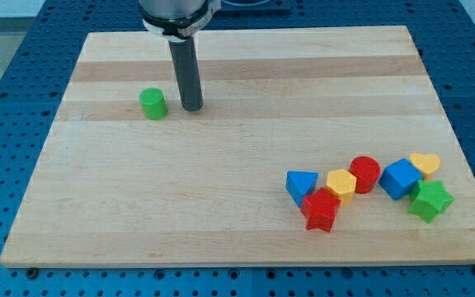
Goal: Slide the green circle to the center left
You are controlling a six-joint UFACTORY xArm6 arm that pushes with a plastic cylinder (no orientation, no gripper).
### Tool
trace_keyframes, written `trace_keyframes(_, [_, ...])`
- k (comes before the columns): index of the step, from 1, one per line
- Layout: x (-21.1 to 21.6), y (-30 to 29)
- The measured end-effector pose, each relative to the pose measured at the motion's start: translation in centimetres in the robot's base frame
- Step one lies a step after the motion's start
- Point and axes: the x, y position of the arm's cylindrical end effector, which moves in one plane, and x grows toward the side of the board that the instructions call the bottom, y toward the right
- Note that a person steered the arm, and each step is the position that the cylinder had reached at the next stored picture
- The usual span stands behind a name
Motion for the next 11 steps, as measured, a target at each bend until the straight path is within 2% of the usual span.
trace_keyframes(3, [2.5,-3.4])
trace_keyframes(7, [-0.1,-4.4])
trace_keyframes(10, [-0.3,-10.8])
trace_keyframes(11, [-0.3,-11.3])
